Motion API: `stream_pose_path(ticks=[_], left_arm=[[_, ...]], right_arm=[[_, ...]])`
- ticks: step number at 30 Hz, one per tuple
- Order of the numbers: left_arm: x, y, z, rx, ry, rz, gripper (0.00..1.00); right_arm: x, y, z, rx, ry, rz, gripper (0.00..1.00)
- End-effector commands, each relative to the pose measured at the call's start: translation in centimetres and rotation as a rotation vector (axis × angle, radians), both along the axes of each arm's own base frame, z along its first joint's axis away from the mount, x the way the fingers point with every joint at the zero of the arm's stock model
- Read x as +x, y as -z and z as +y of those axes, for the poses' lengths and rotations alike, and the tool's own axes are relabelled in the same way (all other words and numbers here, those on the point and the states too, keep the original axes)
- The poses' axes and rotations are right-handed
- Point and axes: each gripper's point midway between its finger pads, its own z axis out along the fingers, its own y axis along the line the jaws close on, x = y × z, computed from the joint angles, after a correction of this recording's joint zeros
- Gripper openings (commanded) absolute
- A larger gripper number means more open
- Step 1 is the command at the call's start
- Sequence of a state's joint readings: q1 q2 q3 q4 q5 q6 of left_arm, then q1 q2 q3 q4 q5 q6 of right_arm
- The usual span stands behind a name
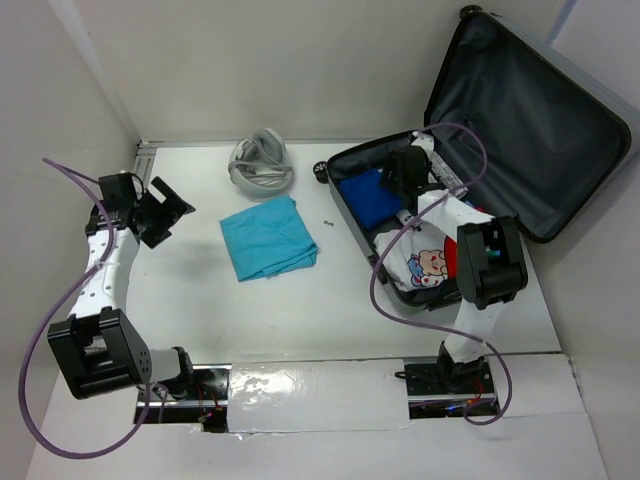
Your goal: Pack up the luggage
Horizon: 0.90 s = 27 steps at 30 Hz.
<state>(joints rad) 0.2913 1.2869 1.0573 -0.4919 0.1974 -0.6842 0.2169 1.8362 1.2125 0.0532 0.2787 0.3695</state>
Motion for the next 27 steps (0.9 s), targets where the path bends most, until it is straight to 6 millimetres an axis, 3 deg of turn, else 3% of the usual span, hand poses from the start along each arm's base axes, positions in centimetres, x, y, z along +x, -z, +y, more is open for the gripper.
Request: stream_pose_path(ticks=[1, 2, 4, 6, 7, 9, 10, 11, 12, 13, 15, 16, 18, 19, 21, 22, 25, 27], left_arm=[[1.0, 0.1, -1.4, -0.008, 0.071, -0.021, 1.00], [0.8, 0.4, -2.2, -0.017, 0.095, -0.014, 1.00], [0.9, 0.8, -2.9, -0.019, 0.101, -0.001, 1.00], [1.0, 1.1, -4.2, -0.012, 0.135, 0.001, 1.00], [0.8, 1.4, -4.7, -0.021, 0.142, 0.011, 1.00], [0.5, 2.0, -6.3, -0.029, 0.179, 0.021, 1.00], [0.4, 2.9, -6.8, -0.032, 0.192, 0.035, 1.00], [0.5, 2.7, -7.4, -0.042, 0.215, 0.024, 1.00], [0.4, 3.5, -8.1, -0.044, 0.233, 0.034, 1.00], [0.1, 3.9, -8.7, -0.061, 0.245, 0.042, 1.00], [0.3, 5.0, -9.4, -0.071, 0.269, 0.059, 1.00], [0.2, 5.5, -10.2, -0.071, 0.290, 0.065, 0.99], [0.3, 6.8, -10.9, -0.076, 0.311, 0.099, 0.96], [0.2, 7.4, -11.4, -0.069, 0.323, 0.116, 0.96], [0.0, 9.3, -11.5, -0.058, 0.327, 0.170, 0.91], [0.2, 9.5, -11.7, -0.051, 0.331, 0.177, 0.89], [0.3, 11.1, -12.0, -0.030, 0.344, 0.222, 0.86], [0.4, 11.7, -12.0, -0.031, 0.344, 0.238, 0.85]], right_arm=[[0.4, -11.4, -0.2, -0.083, -0.006, -0.199, 0.76], [-0.3, -13.0, 0.9, -0.093, -0.038, -0.217, 0.89], [-1.3, -14.2, 2.5, -0.137, -0.111, -0.231, 0.98], [-2.5, -14.6, 5.3, -0.152, -0.216, -0.235, 1.00], [-3.4, -14.5, 8.8, -0.138, -0.341, -0.238, 1.00], [-4.7, -13.4, 12.7, -0.109, -0.488, -0.215, 1.00], [-6.3, -12.4, 16.1, -0.071, -0.613, -0.190, 1.00], [-6.8, -11.9, 17.8, -0.058, -0.667, -0.173, 1.00], [-7.1, -9.6, 19.4, -0.052, -0.716, -0.120, 1.00], [-8.0, -8.7, 21.4, -0.037, -0.777, -0.102, 1.00], [-7.6, -7.6, 22.9, -0.006, -0.785, -0.068, 1.00], [-7.7, -4.9, 23.9, -0.003, -0.801, -0.008, 0.99], [-6.8, -4.2, 25.2, 0.023, -0.825, 0.003, 0.97], [-6.9, -1.4, 25.5, 0.027, -0.832, 0.077, 0.97], [-6.7, -0.8, 27.1, 0.040, -0.867, 0.094, 0.97], [-7.1, 1.5, 27.5, 0.029, -0.874, 0.153, 0.96], [-7.2, 3.4, 28.8, 0.021, -0.892, 0.185, 0.94], [-6.5, 4.3, 28.5, 0.004, -0.852, 0.198, 0.93]])
